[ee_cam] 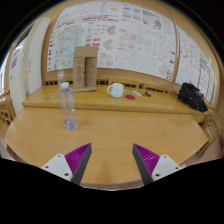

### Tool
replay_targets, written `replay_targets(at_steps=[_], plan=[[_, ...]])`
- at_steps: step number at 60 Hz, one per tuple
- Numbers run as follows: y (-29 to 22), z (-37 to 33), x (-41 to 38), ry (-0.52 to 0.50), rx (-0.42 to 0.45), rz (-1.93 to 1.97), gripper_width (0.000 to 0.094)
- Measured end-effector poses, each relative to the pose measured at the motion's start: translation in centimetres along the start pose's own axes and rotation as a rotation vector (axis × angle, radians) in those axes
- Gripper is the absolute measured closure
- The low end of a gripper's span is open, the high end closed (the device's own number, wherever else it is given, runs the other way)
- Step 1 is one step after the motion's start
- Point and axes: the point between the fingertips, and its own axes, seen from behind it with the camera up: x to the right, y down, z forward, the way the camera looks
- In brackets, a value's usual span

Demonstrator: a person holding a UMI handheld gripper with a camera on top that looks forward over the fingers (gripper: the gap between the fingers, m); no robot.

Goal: Pour water

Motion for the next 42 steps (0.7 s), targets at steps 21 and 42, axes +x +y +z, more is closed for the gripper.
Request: replay_targets(at_steps=[21, 42], plan=[[-6.5, 12.9, -19.8, -0.178, 0.126, 0.027, 0.0084], [-11.7, 21.8, -21.9, -0.138, 0.204, 0.009, 0.0446]])
